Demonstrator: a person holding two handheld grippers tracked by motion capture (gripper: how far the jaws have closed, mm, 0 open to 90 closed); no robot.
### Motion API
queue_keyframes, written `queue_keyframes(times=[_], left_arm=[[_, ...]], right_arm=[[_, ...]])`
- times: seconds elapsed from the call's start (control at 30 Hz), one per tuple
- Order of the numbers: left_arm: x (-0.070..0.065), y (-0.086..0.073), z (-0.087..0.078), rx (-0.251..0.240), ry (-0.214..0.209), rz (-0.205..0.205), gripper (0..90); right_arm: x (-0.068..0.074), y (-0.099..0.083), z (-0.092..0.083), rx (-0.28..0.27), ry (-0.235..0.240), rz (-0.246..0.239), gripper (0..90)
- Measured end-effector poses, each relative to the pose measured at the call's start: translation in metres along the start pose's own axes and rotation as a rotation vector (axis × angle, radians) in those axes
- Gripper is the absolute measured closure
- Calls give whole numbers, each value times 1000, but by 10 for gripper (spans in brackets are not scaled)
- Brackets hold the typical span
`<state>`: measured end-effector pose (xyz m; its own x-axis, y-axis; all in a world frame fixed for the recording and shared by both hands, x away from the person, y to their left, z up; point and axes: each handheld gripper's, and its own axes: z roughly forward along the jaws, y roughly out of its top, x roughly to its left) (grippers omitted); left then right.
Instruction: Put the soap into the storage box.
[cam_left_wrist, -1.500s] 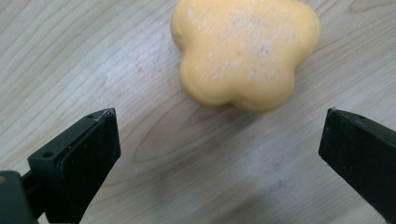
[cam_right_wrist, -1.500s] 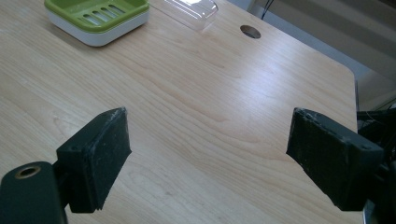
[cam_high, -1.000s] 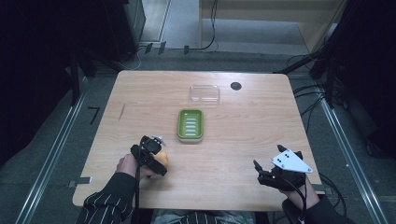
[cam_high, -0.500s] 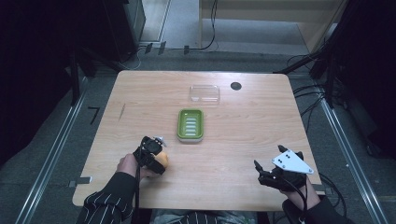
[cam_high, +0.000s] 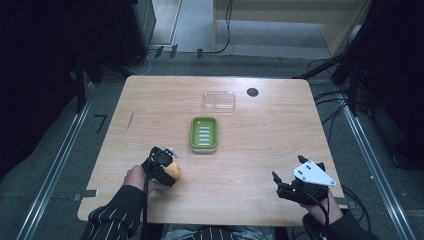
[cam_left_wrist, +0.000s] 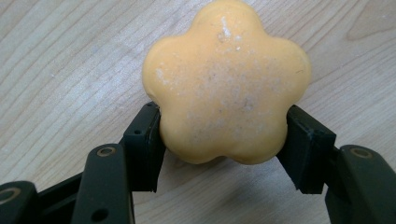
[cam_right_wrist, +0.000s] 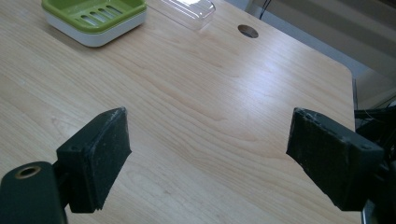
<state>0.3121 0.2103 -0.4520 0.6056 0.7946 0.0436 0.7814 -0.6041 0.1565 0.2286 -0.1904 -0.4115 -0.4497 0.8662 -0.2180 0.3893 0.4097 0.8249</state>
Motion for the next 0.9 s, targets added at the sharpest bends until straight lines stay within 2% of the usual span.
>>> queue_keyframes(times=[0.53,0.9], left_arm=[[1,-2,-9,-22,3,17,395],[-1,-3,-14,-8,-11,51,395]], right_arm=[[0,0,-1,0,-3,4,137],[0,0,-1,1,-2,4,137]])
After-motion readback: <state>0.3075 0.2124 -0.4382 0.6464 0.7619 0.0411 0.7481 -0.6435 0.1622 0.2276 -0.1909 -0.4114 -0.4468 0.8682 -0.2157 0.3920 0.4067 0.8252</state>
